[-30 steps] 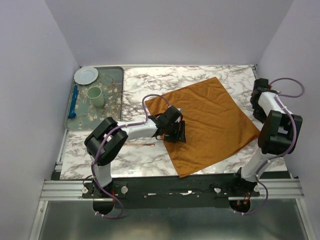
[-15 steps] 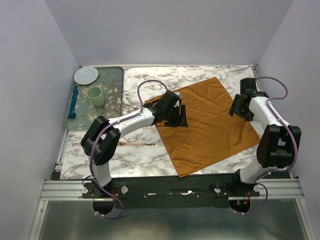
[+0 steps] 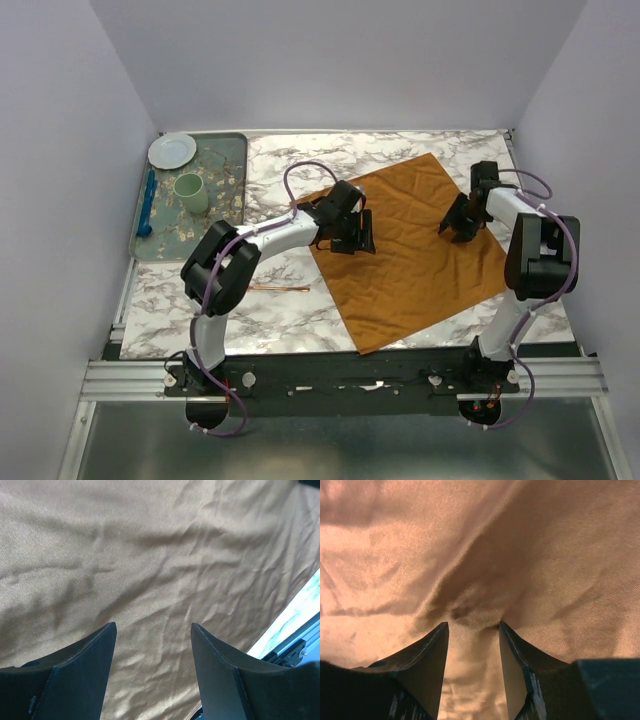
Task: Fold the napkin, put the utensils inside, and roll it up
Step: Flatten the napkin out
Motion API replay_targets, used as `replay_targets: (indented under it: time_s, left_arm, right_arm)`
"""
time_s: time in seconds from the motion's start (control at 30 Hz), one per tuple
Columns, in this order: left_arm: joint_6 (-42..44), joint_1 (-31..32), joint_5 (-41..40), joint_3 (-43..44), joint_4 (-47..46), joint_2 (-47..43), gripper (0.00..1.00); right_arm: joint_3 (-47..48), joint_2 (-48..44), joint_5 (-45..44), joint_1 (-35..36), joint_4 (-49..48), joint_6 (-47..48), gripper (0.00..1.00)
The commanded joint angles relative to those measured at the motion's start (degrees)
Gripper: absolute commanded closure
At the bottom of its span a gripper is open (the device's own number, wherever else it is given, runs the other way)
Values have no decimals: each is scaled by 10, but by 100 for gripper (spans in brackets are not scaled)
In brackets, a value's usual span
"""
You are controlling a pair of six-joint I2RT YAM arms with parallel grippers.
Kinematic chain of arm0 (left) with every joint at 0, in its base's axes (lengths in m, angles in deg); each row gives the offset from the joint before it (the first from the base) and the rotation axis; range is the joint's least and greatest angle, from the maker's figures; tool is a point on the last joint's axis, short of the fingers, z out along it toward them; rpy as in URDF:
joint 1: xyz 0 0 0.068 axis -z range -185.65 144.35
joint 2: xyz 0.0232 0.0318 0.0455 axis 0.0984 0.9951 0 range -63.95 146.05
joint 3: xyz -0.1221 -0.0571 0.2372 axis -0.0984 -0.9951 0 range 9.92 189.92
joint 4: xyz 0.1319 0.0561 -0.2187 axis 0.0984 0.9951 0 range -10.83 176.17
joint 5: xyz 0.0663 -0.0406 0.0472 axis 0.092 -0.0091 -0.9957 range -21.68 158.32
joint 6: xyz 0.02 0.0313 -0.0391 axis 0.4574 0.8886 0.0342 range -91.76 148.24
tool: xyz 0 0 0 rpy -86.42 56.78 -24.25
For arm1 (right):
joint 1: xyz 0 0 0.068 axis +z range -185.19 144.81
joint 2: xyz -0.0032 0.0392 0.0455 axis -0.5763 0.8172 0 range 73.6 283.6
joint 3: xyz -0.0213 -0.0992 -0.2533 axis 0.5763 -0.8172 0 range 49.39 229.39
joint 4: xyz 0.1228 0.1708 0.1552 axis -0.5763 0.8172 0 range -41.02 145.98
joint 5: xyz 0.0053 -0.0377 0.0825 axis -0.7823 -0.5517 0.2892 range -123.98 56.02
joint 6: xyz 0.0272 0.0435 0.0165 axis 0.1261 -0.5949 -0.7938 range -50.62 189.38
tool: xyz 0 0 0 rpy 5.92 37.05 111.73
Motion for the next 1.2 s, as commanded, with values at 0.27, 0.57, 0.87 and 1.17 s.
replay_targets:
  time_s: [0.27,0.57,0.87,1.17]
  left_arm:
    - [-57,3,29,20,-42,70,30]
    - [-103,7,42,-14,-77,103,30]
    - [-98,23,22,-4,-74,73,30]
    - [-46,-29,-7,73,-12,39,30]
  right_arm:
    - [132,95,-5,0,56,32,46]
    - [304,198,11,-1,144,82,44]
    - [356,227,30,0,164,132,43]
    - [305,118,-16,37,155,153,29]
